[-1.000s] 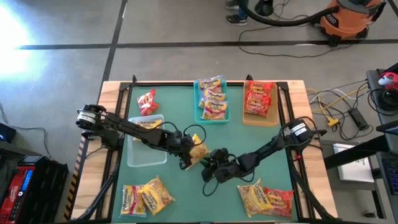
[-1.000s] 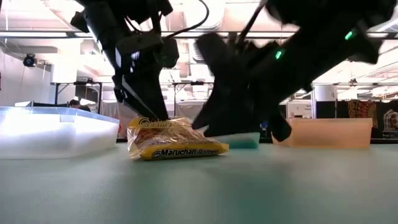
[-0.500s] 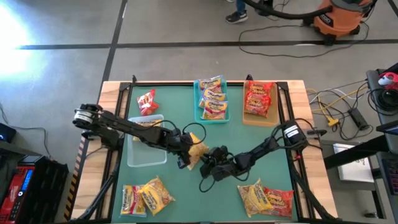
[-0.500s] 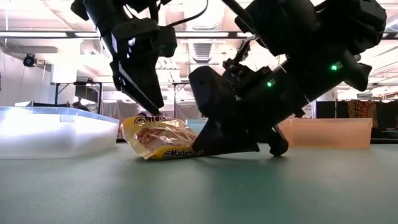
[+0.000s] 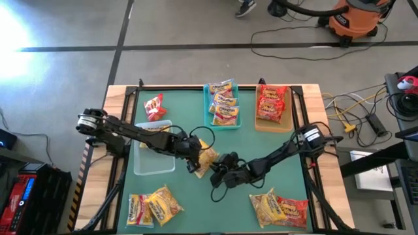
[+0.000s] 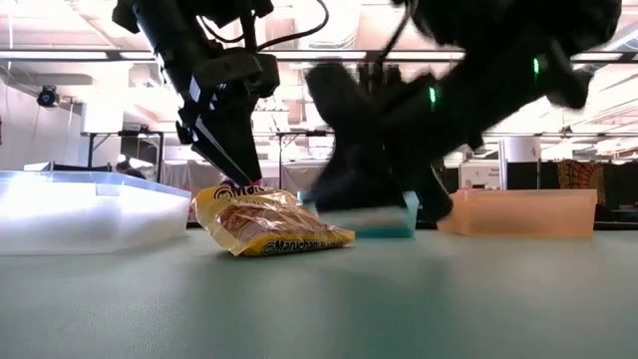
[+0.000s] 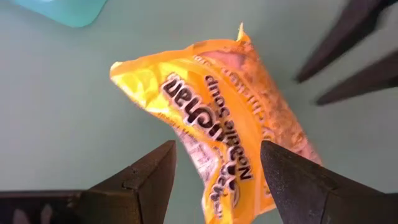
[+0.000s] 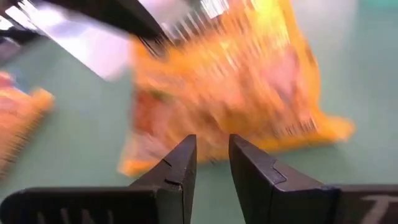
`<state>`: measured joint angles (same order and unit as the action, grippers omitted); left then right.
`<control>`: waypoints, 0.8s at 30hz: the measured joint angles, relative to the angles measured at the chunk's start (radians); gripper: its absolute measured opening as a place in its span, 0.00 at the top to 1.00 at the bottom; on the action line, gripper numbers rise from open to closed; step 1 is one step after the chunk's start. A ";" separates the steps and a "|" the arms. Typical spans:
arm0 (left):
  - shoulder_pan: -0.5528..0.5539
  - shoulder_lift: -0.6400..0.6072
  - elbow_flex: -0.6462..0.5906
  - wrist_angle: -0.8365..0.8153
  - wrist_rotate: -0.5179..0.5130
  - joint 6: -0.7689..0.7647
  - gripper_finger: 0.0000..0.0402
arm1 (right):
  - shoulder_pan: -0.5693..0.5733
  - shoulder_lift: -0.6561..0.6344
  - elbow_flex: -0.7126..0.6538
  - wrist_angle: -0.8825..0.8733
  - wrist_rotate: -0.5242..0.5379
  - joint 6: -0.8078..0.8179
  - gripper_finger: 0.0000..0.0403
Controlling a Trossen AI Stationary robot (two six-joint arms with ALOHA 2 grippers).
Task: Sort Maruchan noodles
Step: Put the middle yellow noodle pack into the transparent bin
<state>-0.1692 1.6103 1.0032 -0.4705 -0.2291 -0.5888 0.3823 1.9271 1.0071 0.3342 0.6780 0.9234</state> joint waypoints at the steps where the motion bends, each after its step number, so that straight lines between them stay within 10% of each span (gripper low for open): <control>1: 0.000 -0.001 -0.001 -0.003 0.000 0.000 0.46 | 0.000 -0.005 0.003 0.012 0.007 -0.009 0.79; 24: 0.001 -0.011 -0.014 -0.015 -0.025 -0.057 0.46 | -0.054 0.142 0.005 0.046 0.004 0.004 0.79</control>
<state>-0.1680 1.5990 0.9894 -0.4859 -0.2539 -0.6455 0.3279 2.0689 1.0125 0.3805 0.6818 0.9276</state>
